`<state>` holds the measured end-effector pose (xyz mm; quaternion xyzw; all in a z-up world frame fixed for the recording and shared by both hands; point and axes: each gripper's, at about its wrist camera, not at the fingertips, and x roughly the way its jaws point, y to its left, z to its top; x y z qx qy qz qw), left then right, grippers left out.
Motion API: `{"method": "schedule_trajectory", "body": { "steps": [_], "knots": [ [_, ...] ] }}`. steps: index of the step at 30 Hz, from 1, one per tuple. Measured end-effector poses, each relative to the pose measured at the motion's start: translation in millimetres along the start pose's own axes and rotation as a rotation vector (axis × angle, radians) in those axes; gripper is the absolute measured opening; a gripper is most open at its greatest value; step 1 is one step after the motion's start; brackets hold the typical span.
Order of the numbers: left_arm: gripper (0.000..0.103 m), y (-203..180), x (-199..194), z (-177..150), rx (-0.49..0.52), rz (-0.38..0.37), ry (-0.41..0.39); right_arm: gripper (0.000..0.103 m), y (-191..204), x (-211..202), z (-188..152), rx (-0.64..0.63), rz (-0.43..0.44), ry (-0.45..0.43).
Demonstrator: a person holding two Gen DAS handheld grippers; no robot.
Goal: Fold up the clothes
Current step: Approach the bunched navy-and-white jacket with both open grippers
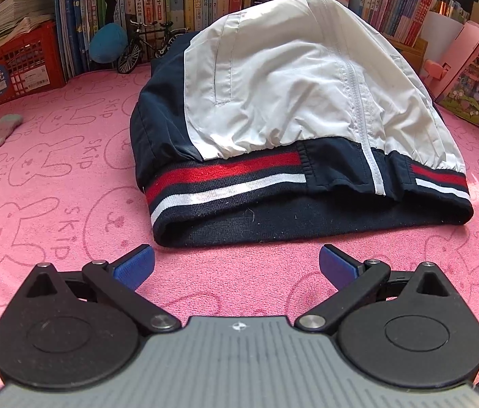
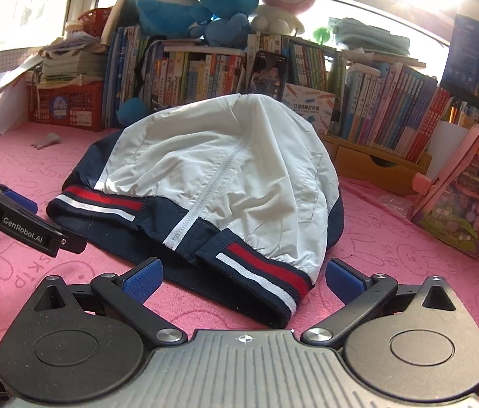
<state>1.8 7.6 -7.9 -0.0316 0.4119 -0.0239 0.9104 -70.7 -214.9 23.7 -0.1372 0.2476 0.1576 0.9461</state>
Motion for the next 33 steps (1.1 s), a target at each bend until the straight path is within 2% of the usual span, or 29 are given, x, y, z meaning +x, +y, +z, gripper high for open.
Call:
{"method": "schedule_trajectory", "body": {
  "steps": [2, 5, 8, 11, 15, 16, 18, 21, 27, 33],
  "knots": [
    [0.103, 4.8, 3.4, -1.1, -0.026, -0.022, 0.012, 0.103, -19.8, -31.3, -3.6, -0.057, 0.025, -0.032],
    [0.103, 10.8, 5.8, -5.1, -0.057, -0.031, 0.015, 0.103, -31.4, -56.5, 1.6, -0.129, 0.021, -0.001],
    [0.103, 10.3, 4.1, -7.1, -0.056, -0.027, 0.023, 0.103, -45.4, -70.2, 3.9, -0.107, 0.061, 0.019],
    [0.103, 3.4, 2.4, -3.8, -0.034, -0.006, 0.036, 0.103, -38.4, -49.8, -6.0, -0.047, 0.069, 0.000],
    [0.103, 1.1, 0.1, -2.1, -0.013, 0.071, 0.007, 0.103, -16.0, -5.8, -22.0, 0.052, 0.028, -0.143],
    [0.103, 0.4, -0.9, -1.4, -0.007, 0.093, -0.005, 0.103, -10.4, 5.9, -22.3, 0.078, 0.023, -0.149],
    [0.103, -0.2, -1.7, -0.1, -0.004, 0.115, -0.027, 0.103, 0.6, 24.0, -20.5, 0.105, 0.043, -0.144],
    [0.103, 0.2, 3.4, 1.4, -0.021, 0.108, -0.023, 0.103, 17.0, 37.6, -16.3, 0.093, 0.064, -0.156],
    [0.103, -0.8, 15.9, -3.6, -0.063, 0.098, -0.016, 0.103, 34.8, 58.8, -17.9, 0.059, -0.002, -0.129],
    [0.103, -5.8, 18.8, -7.2, -0.033, 0.114, -0.060, 0.103, 42.8, 70.8, -19.2, 0.032, -0.023, -0.082]
  ]
}}
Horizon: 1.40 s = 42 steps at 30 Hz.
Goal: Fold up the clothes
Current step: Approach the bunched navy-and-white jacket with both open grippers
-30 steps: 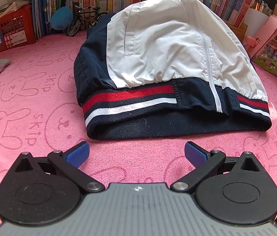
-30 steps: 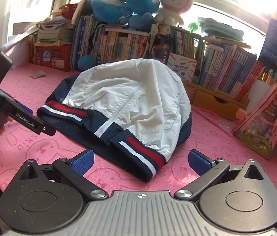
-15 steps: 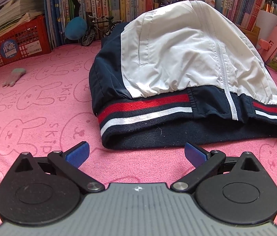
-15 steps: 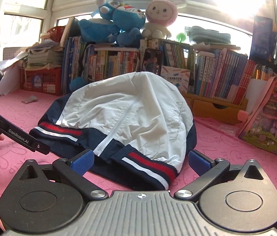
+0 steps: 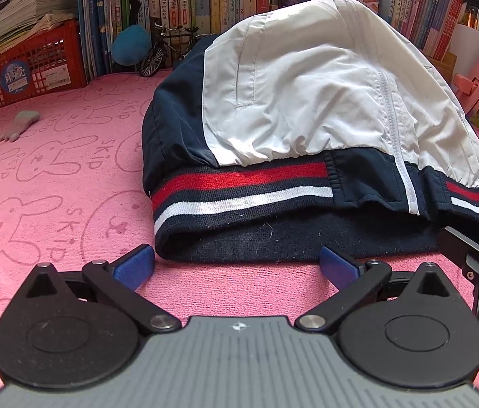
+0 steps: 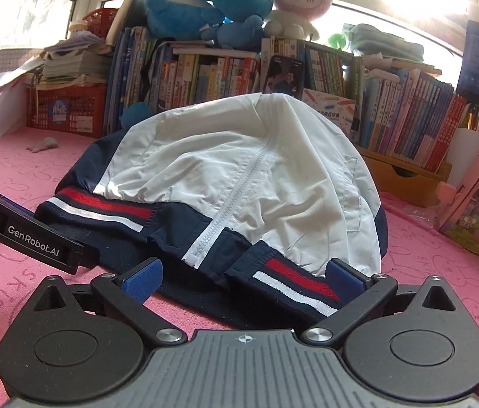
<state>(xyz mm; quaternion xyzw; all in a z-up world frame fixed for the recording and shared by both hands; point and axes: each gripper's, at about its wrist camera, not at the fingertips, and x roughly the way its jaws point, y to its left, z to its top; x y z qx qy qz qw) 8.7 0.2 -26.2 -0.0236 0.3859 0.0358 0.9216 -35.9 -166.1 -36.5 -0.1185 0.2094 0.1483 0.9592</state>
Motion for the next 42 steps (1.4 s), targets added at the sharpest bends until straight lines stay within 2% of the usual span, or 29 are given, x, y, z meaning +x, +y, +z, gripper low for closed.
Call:
{"method": "schedule_trajectory", "body": {
  "steps": [10, 16, 22, 28, 37, 42],
  "knots": [
    [0.103, -1.1, -0.3, -7.7, -0.016, 0.006, -0.096, 0.103, 1.9, 12.5, 0.1, -0.012, -0.040, 0.076],
    [0.103, -1.1, 0.0, -7.9, -0.015, 0.005, -0.094, 0.103, 1.8, 18.2, -1.7, -0.009, -0.065, 0.120],
    [0.103, 0.5, -0.5, -8.1, -0.017, 0.003, -0.093, 0.103, -1.9, 13.0, -7.8, 0.040, -0.080, 0.119],
    [0.103, 0.4, -0.1, -7.5, -0.015, 0.005, -0.092, 0.103, 6.6, 21.3, -8.1, -0.006, -0.107, 0.159],
    [0.103, 0.1, 0.2, -6.8, -0.014, 0.006, -0.092, 0.103, -1.2, 25.5, -9.3, 0.046, -0.073, 0.186],
    [0.103, 0.0, 0.2, -6.6, -0.014, 0.006, -0.092, 0.103, 3.0, 24.8, -9.7, 0.024, -0.087, 0.180]
  ]
}}
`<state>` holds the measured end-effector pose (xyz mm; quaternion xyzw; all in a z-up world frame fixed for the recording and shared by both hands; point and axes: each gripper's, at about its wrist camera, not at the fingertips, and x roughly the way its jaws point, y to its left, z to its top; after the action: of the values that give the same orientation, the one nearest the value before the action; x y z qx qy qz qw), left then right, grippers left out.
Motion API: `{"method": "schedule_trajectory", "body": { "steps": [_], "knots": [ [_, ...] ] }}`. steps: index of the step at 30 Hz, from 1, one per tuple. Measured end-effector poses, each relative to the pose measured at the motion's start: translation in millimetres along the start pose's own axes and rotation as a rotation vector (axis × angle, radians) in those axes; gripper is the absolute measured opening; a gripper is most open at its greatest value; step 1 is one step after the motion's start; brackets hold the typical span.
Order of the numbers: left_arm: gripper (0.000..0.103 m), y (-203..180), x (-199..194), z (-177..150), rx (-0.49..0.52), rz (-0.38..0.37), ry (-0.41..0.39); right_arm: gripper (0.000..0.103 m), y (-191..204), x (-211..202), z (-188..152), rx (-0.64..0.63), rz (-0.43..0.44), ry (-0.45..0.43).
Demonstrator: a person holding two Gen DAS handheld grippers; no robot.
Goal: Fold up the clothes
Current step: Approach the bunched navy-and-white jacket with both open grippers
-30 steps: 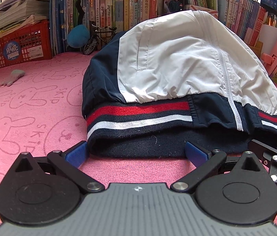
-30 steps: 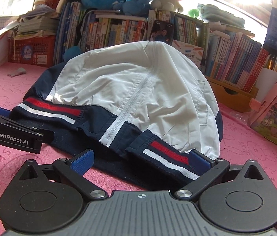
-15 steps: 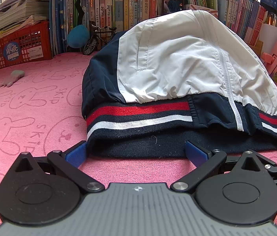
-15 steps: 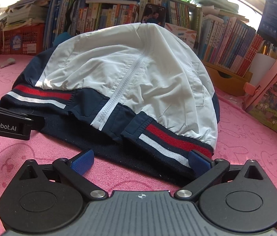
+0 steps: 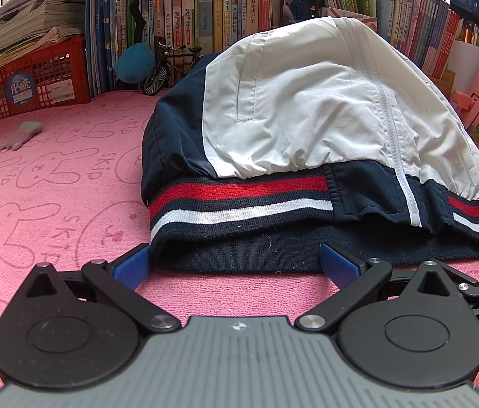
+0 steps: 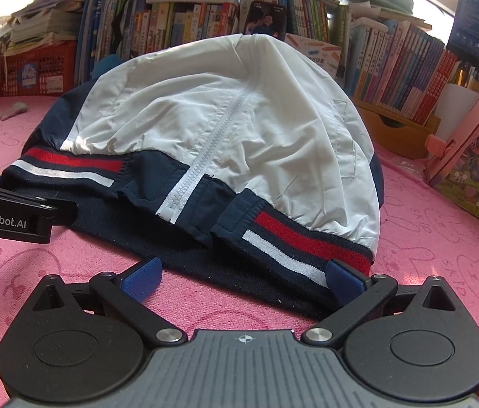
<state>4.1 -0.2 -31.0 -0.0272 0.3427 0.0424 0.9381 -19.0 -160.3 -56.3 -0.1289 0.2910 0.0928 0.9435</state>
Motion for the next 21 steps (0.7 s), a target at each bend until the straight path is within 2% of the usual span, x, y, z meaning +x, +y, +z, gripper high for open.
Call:
{"method": "schedule_trajectory", "body": {
  "steps": [13, 15, 18, 21],
  "knots": [
    [0.103, -2.1, -1.3, 1.4, 0.004, 0.005, 0.000, 0.103, -12.1, 5.7, 1.0, 0.081, 0.056, 0.040],
    [0.103, -1.5, -4.2, 2.0, 0.018, 0.000, 0.003, 0.103, -10.9, 2.1, 0.7, 0.078, 0.043, 0.032],
    [0.103, 0.0, -15.1, 3.5, 0.059, 0.001, -0.023, 0.103, -11.2, -6.5, -0.1, 0.080, 0.028, 0.003],
    [0.103, 3.5, -27.3, 9.5, 0.068, -0.028, -0.058, 0.103, -18.6, -15.5, 3.8, 0.117, 0.017, -0.018]
  ]
}}
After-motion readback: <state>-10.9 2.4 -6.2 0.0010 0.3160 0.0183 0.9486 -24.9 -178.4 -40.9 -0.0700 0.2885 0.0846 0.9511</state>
